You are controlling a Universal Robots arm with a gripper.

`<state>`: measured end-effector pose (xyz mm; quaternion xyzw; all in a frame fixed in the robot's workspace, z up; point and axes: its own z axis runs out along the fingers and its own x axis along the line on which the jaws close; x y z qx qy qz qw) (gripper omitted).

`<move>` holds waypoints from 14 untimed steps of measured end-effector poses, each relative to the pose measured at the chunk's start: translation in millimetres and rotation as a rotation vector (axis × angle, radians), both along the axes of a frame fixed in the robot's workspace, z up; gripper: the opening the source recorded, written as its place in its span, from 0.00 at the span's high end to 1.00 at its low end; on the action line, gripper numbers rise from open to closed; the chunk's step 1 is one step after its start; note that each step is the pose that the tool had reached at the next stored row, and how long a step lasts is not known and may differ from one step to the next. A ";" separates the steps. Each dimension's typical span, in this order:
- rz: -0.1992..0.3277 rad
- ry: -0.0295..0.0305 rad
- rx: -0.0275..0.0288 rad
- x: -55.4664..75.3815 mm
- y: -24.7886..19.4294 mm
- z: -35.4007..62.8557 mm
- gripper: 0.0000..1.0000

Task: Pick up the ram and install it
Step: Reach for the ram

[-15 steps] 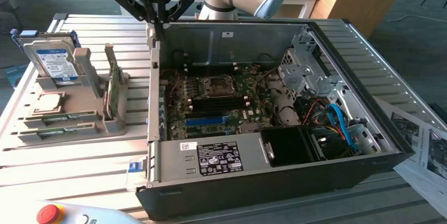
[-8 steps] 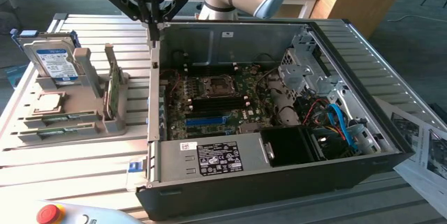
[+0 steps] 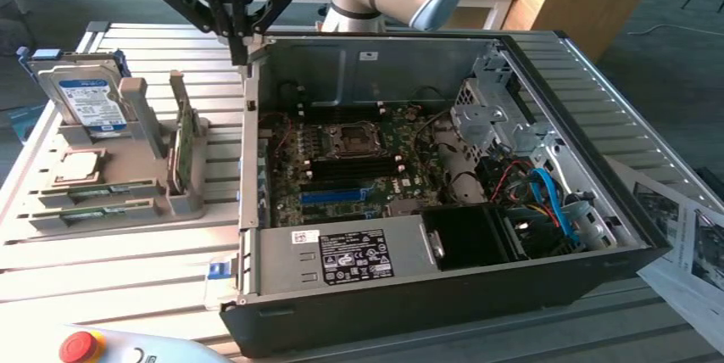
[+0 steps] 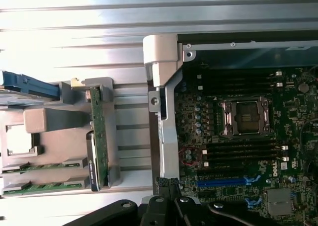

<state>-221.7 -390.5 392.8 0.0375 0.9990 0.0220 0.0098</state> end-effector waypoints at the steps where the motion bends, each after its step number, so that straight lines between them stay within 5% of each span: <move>1: 0.000 0.0004 0.0000 -1.6 0.1 0.0 0.89; 14: 0.000 0.0051 0.0001 -22.0 1.8 -0.1 0.89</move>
